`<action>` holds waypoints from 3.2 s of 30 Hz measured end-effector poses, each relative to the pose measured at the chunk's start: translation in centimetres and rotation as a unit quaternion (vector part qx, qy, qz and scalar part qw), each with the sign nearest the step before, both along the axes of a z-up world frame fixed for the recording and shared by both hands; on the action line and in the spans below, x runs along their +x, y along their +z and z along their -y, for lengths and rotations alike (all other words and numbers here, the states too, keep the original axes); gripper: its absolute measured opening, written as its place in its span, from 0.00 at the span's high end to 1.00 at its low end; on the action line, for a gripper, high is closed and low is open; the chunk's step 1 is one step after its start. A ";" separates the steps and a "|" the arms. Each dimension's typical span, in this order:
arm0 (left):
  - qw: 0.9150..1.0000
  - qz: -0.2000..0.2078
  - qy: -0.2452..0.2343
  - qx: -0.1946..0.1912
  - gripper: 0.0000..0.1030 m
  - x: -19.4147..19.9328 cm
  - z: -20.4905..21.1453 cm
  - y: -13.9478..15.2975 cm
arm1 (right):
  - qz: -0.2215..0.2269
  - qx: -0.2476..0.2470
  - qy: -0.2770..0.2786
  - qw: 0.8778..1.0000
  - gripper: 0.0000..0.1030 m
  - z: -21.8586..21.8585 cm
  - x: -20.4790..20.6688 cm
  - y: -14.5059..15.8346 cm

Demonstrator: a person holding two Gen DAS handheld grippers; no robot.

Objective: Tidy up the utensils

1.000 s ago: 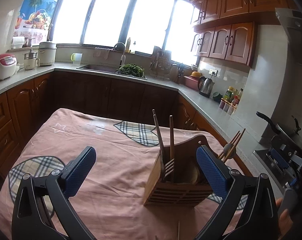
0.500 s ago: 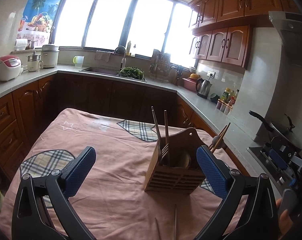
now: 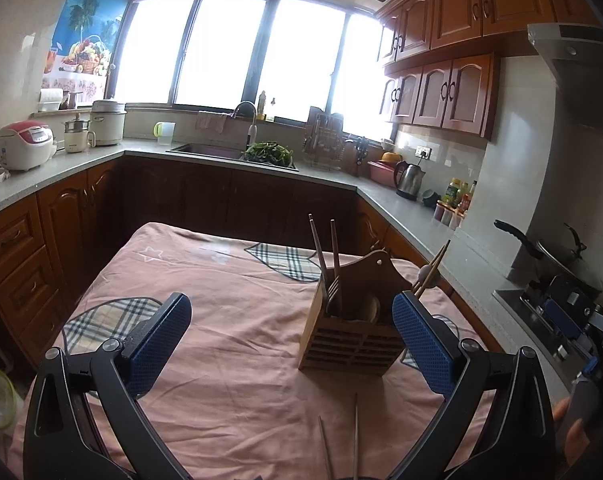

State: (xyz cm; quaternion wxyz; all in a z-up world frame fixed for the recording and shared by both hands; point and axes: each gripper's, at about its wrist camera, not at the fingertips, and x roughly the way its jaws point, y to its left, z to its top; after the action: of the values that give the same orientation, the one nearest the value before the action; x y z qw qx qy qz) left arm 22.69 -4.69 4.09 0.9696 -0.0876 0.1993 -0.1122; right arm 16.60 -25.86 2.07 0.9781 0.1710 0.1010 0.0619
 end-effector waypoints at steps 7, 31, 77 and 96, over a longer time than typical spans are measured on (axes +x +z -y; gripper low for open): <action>1.000 0.000 0.004 -0.002 0.00 -2.2 -1.2 0.0 | 0.005 0.003 0.012 1.000 0.00 -1.0 -2.2 0.0; 1.000 0.006 -0.005 0.008 0.00 -12.0 -3.4 -0.2 | 0.025 -0.058 0.023 0.998 0.00 -4.3 -11.0 1.3; 0.987 -0.039 0.054 0.144 0.00 -16.1 -0.7 -10.1 | -0.071 -0.094 -0.042 0.992 0.00 -5.2 -14.5 -10.8; 0.990 -0.028 0.055 0.126 0.00 -16.8 -1.3 -9.1 | -0.057 -0.094 -0.043 0.993 0.00 -5.7 -15.0 -10.0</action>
State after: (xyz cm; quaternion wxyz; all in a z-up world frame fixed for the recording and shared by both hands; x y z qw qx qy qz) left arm 5.93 -3.39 -4.96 0.9717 0.0217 0.2334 -0.0304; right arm 1.60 -20.19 -7.94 0.9843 0.0855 0.1546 0.0006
